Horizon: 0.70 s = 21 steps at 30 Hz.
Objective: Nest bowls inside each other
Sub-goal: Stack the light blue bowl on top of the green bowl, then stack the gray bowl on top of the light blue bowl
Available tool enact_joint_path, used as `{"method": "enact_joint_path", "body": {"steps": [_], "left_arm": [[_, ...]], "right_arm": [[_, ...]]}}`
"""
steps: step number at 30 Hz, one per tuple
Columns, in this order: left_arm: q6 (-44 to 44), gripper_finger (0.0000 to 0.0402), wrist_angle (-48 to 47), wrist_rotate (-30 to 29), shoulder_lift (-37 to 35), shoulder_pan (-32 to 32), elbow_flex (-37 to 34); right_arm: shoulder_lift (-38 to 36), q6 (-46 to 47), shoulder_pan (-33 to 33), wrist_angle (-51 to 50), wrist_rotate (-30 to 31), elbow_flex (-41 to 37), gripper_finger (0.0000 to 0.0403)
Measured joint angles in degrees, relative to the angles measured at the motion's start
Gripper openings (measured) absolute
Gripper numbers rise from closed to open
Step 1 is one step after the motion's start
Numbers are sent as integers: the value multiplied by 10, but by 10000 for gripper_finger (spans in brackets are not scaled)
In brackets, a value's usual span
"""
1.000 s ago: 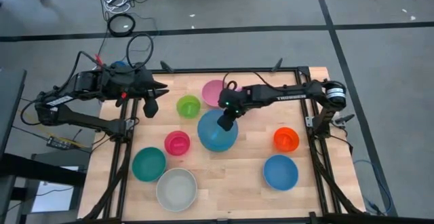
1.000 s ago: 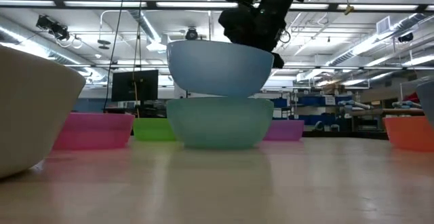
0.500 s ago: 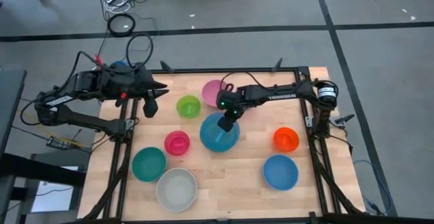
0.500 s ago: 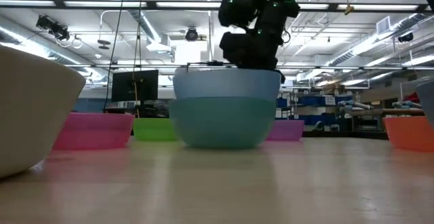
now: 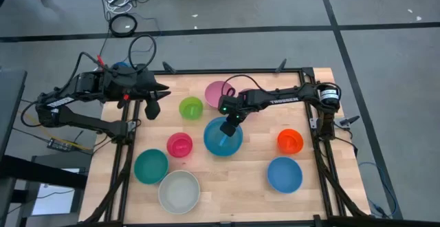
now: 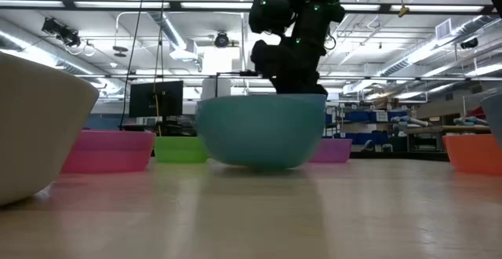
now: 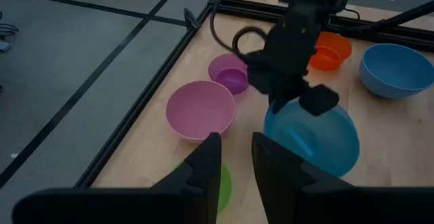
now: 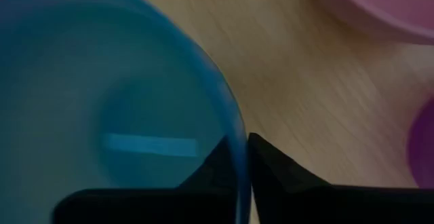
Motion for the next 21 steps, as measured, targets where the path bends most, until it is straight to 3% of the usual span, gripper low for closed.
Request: {"method": "enact_joint_path", "body": {"steps": [10, 14, 21], "left_arm": [[0, 92, -2, 0, 0, 0, 0], [0, 92, -1, 0, 0, 0, 0], [0, 92, -1, 0, 0, 0, 0]], "right_arm": [[-75, 30, 11, -42, 19, 0, 126], [-96, 32, 22, -20, 106, 0, 128], [-54, 24, 31, 24, 132, 0, 107]]}}
